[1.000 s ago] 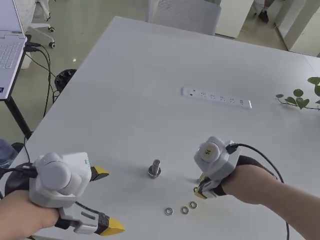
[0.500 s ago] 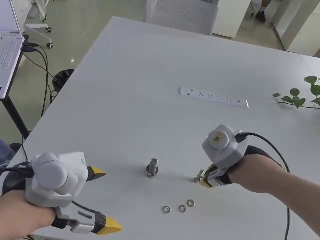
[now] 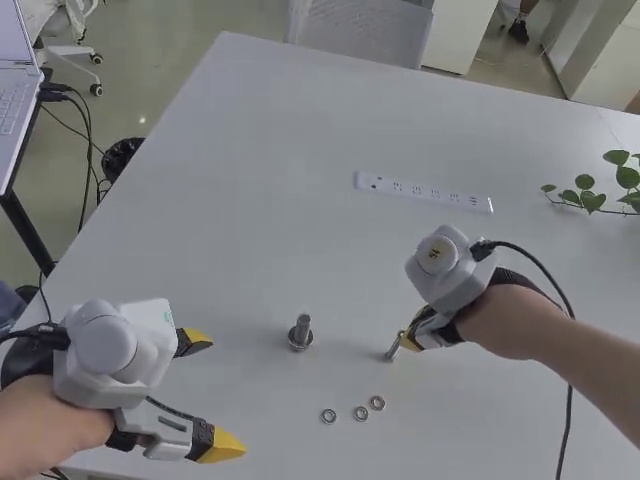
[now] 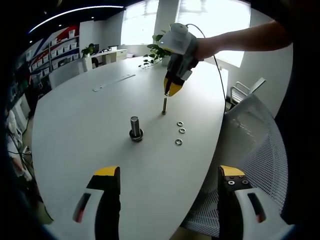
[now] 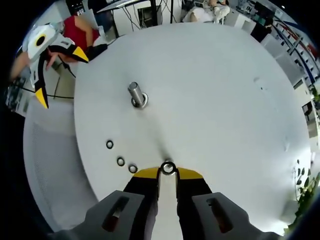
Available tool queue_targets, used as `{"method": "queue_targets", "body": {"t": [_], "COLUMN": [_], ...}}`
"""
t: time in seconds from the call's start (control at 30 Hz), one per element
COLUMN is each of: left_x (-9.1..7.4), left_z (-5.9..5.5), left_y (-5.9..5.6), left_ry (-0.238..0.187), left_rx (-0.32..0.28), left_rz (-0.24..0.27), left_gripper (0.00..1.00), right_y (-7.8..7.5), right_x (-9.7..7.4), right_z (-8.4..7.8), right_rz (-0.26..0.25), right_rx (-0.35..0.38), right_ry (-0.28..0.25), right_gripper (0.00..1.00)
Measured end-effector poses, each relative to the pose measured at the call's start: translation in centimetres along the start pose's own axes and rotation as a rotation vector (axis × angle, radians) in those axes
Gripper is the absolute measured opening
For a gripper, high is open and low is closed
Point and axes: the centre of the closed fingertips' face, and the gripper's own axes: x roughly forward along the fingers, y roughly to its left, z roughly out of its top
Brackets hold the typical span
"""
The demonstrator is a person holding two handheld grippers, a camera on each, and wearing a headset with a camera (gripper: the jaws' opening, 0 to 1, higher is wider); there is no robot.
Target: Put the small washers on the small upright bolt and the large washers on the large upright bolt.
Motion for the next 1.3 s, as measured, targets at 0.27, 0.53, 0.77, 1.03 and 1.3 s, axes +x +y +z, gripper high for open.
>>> {"method": "queue_targets", "body": {"t": [0.27,0.53,0.77,1.03,1.3], "left_x": [0.1,0.2,0.1,0.1,0.1], "left_z": [-0.1,-0.2,-0.2,-0.4,-0.2], "left_y": [-0.3,-0.3,-0.2,-0.1,0.3], "left_ry": [0.004,0.011,0.015,0.020,0.014], "left_rx": [0.000,0.001,0.003,0.002,-0.005], "left_rz": [-0.005,-0.007,-0.007,-0.009,-0.005], "left_gripper": [0.79,0.79,0.79,0.78,0.78], "right_y": [-0.1,0.0,0.0,0.1,0.1], "right_x": [0.5,0.8,1.1,1.4,1.8], "right_z": [-0.3,-0.2,-0.2,-0.3,-0.4], "right_rz": [0.002,0.002,0.005,0.008,0.007], "right_rx": [-0.014,-0.024,-0.030,-0.025,-0.026], "right_ry": [0.020,0.025,0.034,0.034,0.039], "right_gripper": [0.12,0.12,0.12,0.12,0.12]}}
